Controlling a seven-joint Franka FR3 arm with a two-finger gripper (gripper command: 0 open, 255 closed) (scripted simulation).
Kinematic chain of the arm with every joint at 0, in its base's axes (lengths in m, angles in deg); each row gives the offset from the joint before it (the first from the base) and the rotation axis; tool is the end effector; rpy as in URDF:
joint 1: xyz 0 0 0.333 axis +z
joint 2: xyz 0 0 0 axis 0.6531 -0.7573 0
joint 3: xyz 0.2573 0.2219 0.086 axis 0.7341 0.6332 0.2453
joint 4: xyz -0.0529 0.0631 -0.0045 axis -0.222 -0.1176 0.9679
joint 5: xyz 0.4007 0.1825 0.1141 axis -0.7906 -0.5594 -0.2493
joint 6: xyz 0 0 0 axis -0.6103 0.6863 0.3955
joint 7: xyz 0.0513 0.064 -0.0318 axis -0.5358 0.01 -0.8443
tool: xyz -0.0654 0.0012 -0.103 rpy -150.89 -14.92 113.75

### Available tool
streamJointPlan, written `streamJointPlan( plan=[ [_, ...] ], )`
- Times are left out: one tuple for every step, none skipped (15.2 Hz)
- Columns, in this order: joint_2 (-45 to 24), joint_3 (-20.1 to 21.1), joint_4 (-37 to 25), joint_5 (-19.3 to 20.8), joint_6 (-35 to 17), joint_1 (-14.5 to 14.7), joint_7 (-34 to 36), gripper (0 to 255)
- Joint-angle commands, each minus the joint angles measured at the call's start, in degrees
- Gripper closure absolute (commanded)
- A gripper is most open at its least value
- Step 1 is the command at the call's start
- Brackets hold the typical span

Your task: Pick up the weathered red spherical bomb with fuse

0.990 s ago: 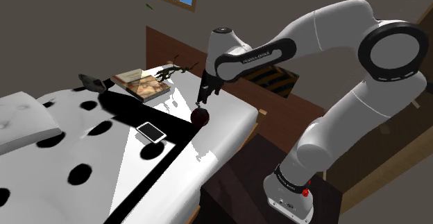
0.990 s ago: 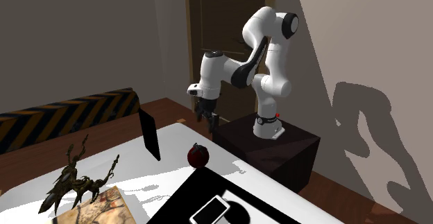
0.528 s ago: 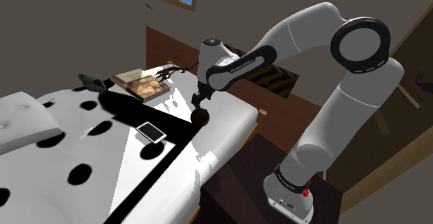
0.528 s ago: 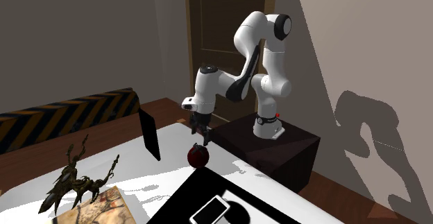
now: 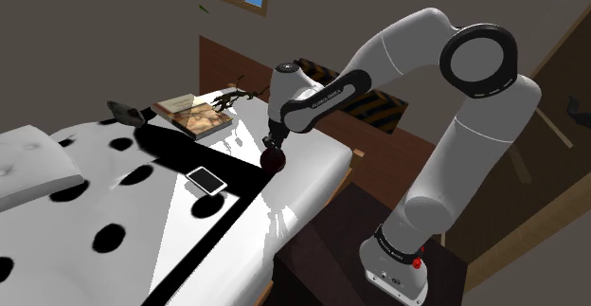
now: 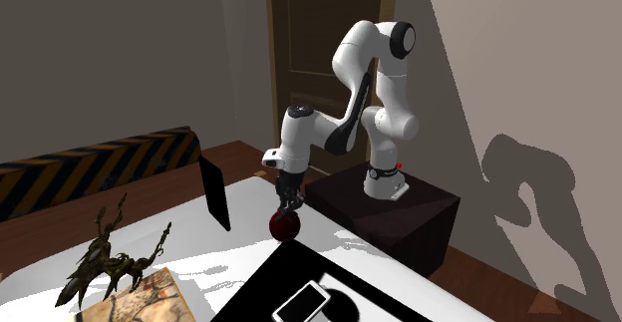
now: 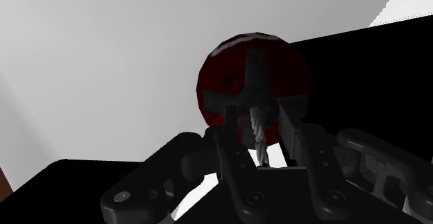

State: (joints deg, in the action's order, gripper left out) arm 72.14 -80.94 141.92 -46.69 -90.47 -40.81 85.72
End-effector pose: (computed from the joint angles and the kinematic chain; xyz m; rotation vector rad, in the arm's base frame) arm 0.5424 0.0535 0.2667 2.9607 0.1226 0.0826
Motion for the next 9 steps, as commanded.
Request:
streamJointPlan(
  plan=[
    [0.0, 0.0, 0.0, 0.0, -0.1, 0.0, 0.0, 255],
    [-0.1, 0.0, 0.0, 0.0, -0.1, 0.0, 0.0, 255],
    [0.0, 0.0, 0.0, 0.0, -0.1, 0.0, 0.0, 255],
    [0.0, 0.0, 0.0, 0.0, -0.1, 0.0, 0.0, 255],
    [0.0, 0.0, 0.0, 0.0, -0.1, 0.0, 0.0, 255],
    [0.0, 0.0, 0.0, 0.0, -0.1, 0.0, 0.0, 255],
    [0.0, 0.0, 0.0, 0.0, 0.0, 0.0, 0.0, 255],
    [-0.1, 0.0, 0.0, 0.0, -0.1, 0.0, 0.0, 255],
    [0.5, 0.1, -0.2, -0.3, 0.7, 0.0, -0.3, 255]
  ],
)
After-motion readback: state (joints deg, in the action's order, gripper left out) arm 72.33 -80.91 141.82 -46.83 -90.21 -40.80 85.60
